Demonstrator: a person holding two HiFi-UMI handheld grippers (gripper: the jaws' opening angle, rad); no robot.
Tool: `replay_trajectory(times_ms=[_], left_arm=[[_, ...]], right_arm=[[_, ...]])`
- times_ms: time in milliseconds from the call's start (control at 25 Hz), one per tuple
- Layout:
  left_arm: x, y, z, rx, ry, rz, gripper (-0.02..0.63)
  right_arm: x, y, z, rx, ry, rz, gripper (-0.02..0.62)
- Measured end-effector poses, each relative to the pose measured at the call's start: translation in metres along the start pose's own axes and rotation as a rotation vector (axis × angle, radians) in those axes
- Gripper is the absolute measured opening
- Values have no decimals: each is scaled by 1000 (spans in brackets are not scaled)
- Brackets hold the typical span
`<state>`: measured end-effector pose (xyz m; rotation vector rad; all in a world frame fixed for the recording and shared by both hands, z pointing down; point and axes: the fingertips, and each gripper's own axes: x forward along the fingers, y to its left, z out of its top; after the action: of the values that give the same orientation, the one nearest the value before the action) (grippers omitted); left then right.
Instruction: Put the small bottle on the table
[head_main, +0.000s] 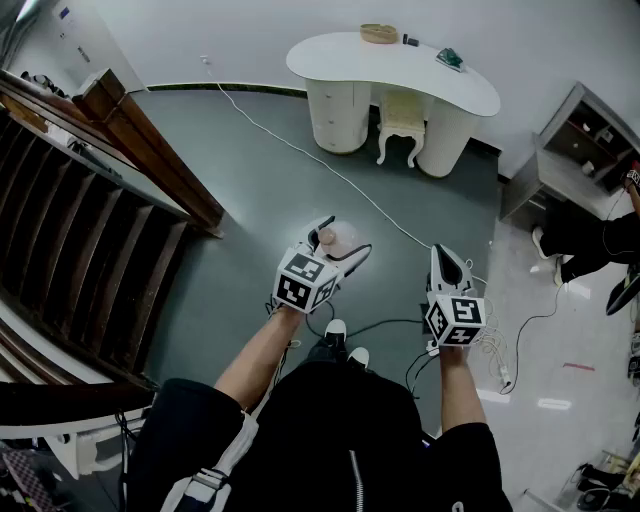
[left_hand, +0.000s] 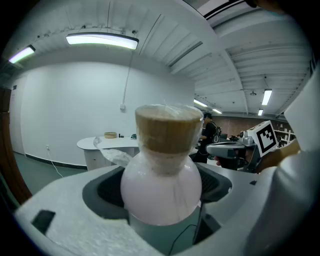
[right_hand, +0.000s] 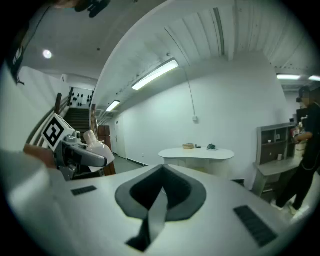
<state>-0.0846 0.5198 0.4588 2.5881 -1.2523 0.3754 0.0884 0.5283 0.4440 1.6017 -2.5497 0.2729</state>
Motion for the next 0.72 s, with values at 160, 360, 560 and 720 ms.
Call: replay_trajectory(times_ms=[160, 360, 560, 720], left_arm=[[-1, 2, 0, -2, 1, 4, 403], [1, -2, -2, -5, 1, 15, 403], [0, -11, 0, -4, -10, 23, 403], [4, -14, 0, -13, -17, 31, 403]], right_arm=[[1, 3, -1, 16, -8, 24, 3], [-2, 3, -5, -19, -4, 33, 3], [-5, 2, -8, -14, 9, 53, 3], [-5, -3, -11, 9, 14, 56, 3]])
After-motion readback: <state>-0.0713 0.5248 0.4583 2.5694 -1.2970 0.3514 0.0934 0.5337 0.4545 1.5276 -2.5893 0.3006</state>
